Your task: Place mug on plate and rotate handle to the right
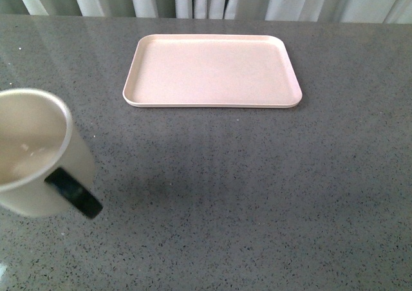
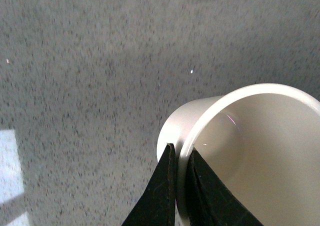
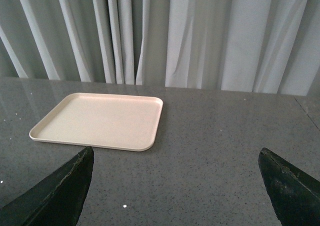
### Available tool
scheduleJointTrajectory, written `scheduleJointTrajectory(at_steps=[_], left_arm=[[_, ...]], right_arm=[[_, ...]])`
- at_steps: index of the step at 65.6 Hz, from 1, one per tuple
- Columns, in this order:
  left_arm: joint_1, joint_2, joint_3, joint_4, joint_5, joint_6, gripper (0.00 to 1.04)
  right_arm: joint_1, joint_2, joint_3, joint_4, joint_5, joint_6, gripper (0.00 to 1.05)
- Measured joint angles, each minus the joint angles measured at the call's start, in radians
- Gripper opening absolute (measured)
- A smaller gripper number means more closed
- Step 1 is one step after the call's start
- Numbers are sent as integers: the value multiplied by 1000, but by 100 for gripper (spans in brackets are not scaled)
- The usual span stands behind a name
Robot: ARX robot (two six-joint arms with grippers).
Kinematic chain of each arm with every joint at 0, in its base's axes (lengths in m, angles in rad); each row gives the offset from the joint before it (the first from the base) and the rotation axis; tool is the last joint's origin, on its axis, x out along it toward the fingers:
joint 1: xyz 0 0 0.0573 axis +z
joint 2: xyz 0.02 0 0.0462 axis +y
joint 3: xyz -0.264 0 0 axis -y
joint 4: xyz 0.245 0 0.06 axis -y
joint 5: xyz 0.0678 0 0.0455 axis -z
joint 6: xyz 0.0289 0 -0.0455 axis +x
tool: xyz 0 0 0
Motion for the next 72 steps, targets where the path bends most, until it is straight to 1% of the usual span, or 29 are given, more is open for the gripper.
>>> scheduleJointTrajectory(at_steps=[13, 29, 54, 72], left_arm=[[-55, 166, 192, 15, 2, -42, 2], [-129, 377, 419, -9, 5, -72, 2], [-161, 645, 763, -79, 2, -126, 2], [-198, 773, 954, -143, 3, -133, 2]], right_arm=[[0, 0, 0, 0, 0, 0, 96], [0, 0, 0, 0, 0, 0, 96], [0, 0, 0, 0, 0, 0, 96], [0, 0, 0, 0, 0, 0, 96]])
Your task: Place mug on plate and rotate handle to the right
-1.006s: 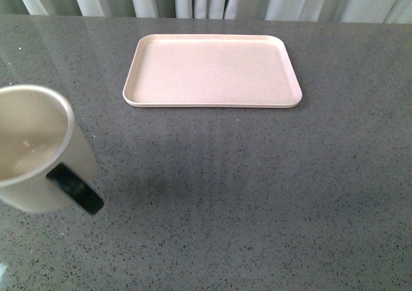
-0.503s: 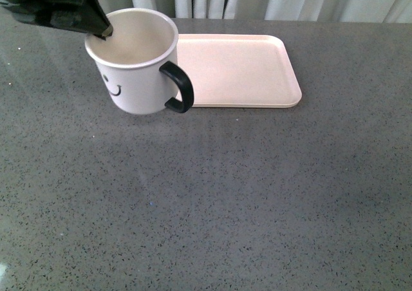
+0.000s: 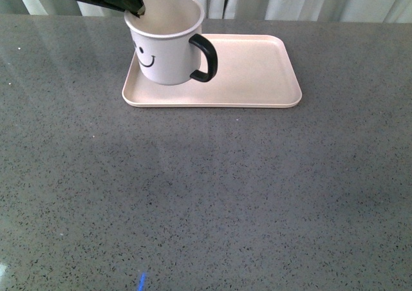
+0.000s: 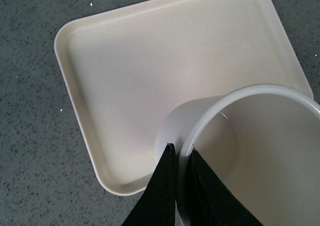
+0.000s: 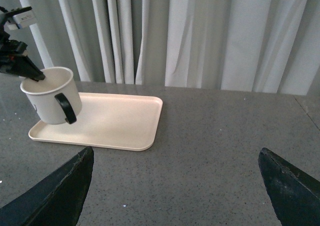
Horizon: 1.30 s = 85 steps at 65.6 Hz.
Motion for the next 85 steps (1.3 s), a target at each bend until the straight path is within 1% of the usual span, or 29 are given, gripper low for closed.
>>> scheduleJointTrajectory(at_steps=[14, 45, 53, 85], left_arm=[[-35, 84, 90, -23, -1, -14, 2], [-76, 183, 185, -42, 6, -37, 2], [-77, 214, 226, -53, 23, -37, 2], [-76, 301, 325, -93, 35, -16, 2]], right_arm=[[0, 0, 0, 0, 0, 0, 96], [0, 0, 0, 0, 0, 0, 96], [0, 0, 0, 0, 0, 0, 96], [0, 0, 0, 0, 0, 0, 96]])
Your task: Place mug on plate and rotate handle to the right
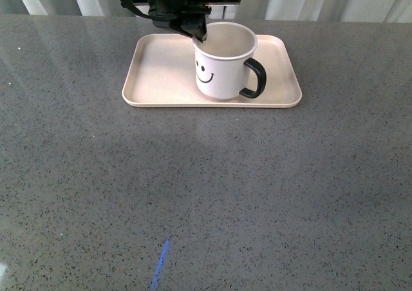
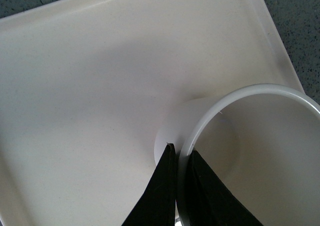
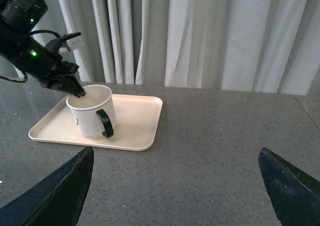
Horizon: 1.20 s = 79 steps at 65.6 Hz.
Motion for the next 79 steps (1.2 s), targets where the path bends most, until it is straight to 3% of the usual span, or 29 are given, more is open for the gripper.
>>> scheduleJointTrajectory(at_steps=[51, 56, 62, 79], left_arm=[[0, 17, 2, 2, 26, 14, 3], [-1, 18, 3, 2, 35, 14, 15], [-3, 18, 4, 7, 41, 14, 37], [-5, 18, 3, 36, 53, 15, 77]], right_arm=[[0, 0, 0, 0, 0, 0, 96], [0, 0, 0, 0, 0, 0, 96], [0, 0, 0, 0, 0, 0, 96], [0, 0, 0, 0, 0, 0, 96]])
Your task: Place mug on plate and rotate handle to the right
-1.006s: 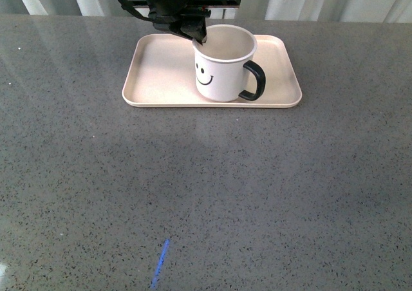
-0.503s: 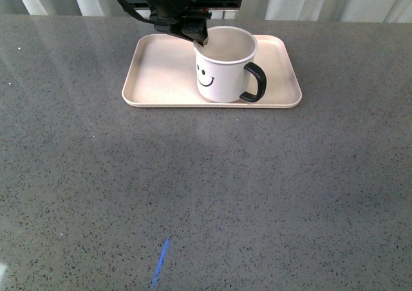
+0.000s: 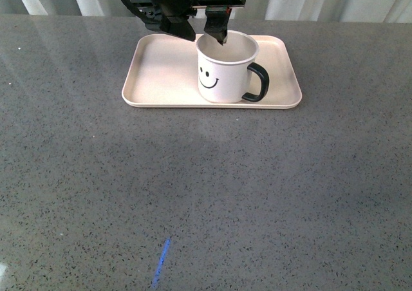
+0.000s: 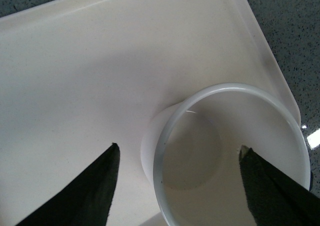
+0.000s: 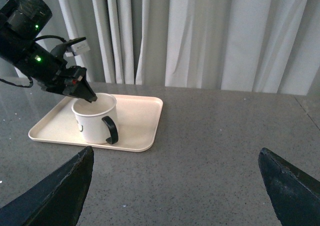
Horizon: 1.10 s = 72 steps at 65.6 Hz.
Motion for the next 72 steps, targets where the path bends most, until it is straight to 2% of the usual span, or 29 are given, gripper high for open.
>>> scheduleJointTrajectory(at_steps=[9, 27, 40, 41, 42, 45, 47, 51, 55, 59, 72], left_arm=[[-5, -25, -45, 34, 8, 11, 97], [-11, -191, -229, 150, 13, 22, 96], [32, -345, -390, 308, -23, 11, 96], [34, -354, -406, 334, -55, 10, 95], [34, -362, -422, 370, -87, 11, 93], [33, -398, -539, 637, -314, 12, 85], [37, -422, -622, 798, -417, 12, 79], [52, -476, -790, 1052, -558, 12, 68], [78, -539, -941, 1233, -579, 11, 58], [104, -609, -1063, 1341, -566, 11, 47], [176, -795, -1357, 1445, -504, 11, 11]], right_arm=[[0, 0, 0, 0, 0, 0, 96], [0, 0, 0, 0, 0, 0, 96], [0, 0, 0, 0, 0, 0, 96], [0, 0, 0, 0, 0, 0, 96], [0, 0, 0, 0, 0, 0, 96], [0, 0, 0, 0, -1, 0, 96], [0, 0, 0, 0, -1, 0, 96], [0, 0, 0, 0, 0, 0, 96], [0, 0, 0, 0, 0, 0, 96], [0, 0, 0, 0, 0, 0, 96], [0, 0, 0, 0, 0, 0, 96]])
